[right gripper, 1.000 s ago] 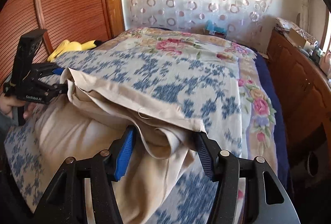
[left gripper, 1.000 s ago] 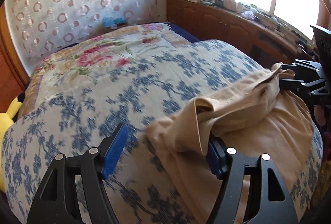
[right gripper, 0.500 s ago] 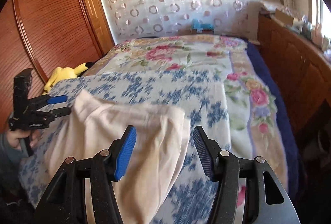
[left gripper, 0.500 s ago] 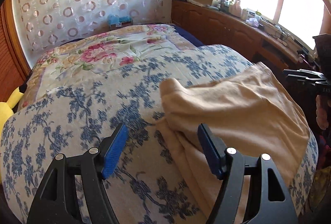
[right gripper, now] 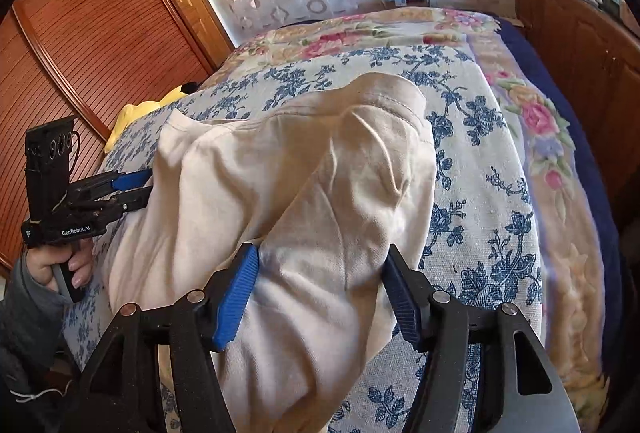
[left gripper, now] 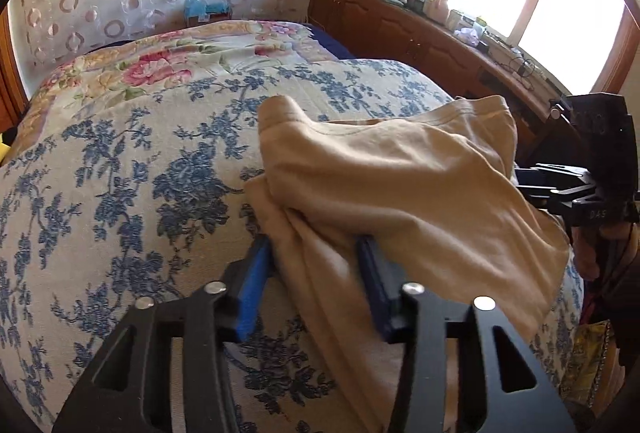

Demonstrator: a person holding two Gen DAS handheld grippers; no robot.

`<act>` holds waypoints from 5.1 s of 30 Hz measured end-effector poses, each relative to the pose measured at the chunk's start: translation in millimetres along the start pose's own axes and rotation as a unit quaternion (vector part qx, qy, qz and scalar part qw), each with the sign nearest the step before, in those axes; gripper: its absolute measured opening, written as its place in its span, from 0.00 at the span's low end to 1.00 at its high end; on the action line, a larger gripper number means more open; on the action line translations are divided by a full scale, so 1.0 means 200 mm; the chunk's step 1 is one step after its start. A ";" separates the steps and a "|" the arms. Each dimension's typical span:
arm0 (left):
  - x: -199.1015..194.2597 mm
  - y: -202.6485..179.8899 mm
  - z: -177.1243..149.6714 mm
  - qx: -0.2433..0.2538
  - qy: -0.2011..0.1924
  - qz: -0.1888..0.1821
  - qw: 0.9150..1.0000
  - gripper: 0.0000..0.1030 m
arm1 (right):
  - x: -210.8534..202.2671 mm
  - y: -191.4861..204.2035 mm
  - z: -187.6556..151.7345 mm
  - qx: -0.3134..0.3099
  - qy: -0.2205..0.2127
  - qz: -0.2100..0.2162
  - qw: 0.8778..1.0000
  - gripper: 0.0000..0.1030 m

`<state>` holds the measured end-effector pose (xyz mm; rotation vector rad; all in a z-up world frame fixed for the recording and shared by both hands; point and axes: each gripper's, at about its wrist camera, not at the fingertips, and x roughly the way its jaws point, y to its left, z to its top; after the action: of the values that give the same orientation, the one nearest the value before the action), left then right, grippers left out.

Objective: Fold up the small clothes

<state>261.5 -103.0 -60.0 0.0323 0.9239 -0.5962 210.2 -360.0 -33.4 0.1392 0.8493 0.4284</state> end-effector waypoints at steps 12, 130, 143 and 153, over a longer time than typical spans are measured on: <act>-0.22 -0.07 0.01 -0.008 -0.047 -0.089 0.995 0.09 | -0.01 0.00 0.01 -0.029 0.005 0.047 0.998 0.18; -1.19 -0.39 -0.49 -0.017 -0.229 0.202 0.952 0.81 | -0.42 1.15 -0.50 -0.090 -0.265 -0.089 0.956 0.78; -1.21 -0.41 -0.49 -0.032 -0.235 0.212 0.948 0.81 | -0.41 1.12 -0.52 -0.088 -0.269 -0.094 0.955 0.78; -1.21 -0.39 -0.49 -0.035 -0.237 0.217 0.946 0.81 | -0.42 1.10 -0.52 -0.092 -0.271 -0.095 0.953 0.78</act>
<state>39.7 -28.4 80.8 0.0249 0.4444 -0.1443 14.8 -201.4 19.0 -0.0024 0.2753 0.2648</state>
